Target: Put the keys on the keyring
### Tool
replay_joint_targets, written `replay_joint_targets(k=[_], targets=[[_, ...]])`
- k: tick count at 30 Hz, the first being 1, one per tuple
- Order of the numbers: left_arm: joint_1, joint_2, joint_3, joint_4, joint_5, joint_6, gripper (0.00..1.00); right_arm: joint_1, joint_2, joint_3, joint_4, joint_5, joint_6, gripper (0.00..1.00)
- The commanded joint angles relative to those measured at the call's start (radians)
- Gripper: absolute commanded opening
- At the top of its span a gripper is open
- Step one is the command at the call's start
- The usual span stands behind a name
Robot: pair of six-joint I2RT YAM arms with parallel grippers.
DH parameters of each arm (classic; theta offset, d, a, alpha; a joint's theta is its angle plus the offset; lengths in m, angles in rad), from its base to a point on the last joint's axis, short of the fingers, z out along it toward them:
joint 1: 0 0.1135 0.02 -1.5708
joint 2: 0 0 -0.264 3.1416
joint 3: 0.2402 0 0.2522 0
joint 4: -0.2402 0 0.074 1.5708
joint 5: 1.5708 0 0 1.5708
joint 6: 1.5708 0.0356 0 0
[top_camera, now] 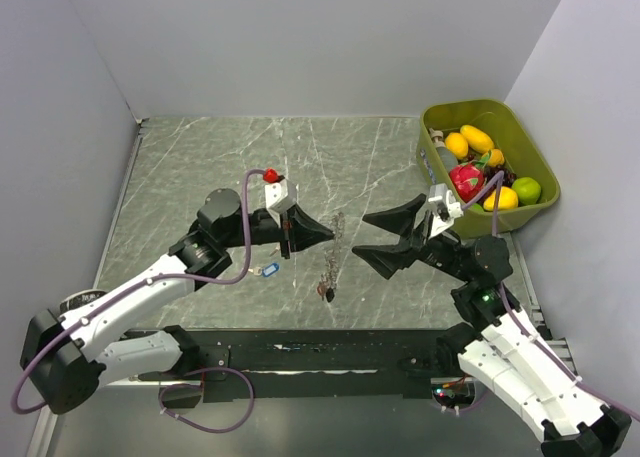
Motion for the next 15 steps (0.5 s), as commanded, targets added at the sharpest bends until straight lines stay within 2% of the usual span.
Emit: replay_joint_targets(k=[1, 7, 15], targets=[[-0.012, -0.073, -0.010, 0.014, -0.050, 0.117, 0.01, -0.009, -0.014, 0.060, -0.025, 0.001, -0.047, 0.89], [-0.037, -0.132, -0.045, 0.012, -0.102, 0.215, 0.01, -0.013, 0.006, 0.071, -0.042, -0.025, -0.064, 0.90], [-0.104, -0.180, -0.089, -0.022, -0.127, 0.502, 0.01, -0.014, 0.042, 0.088, -0.055, -0.083, -0.090, 0.91]])
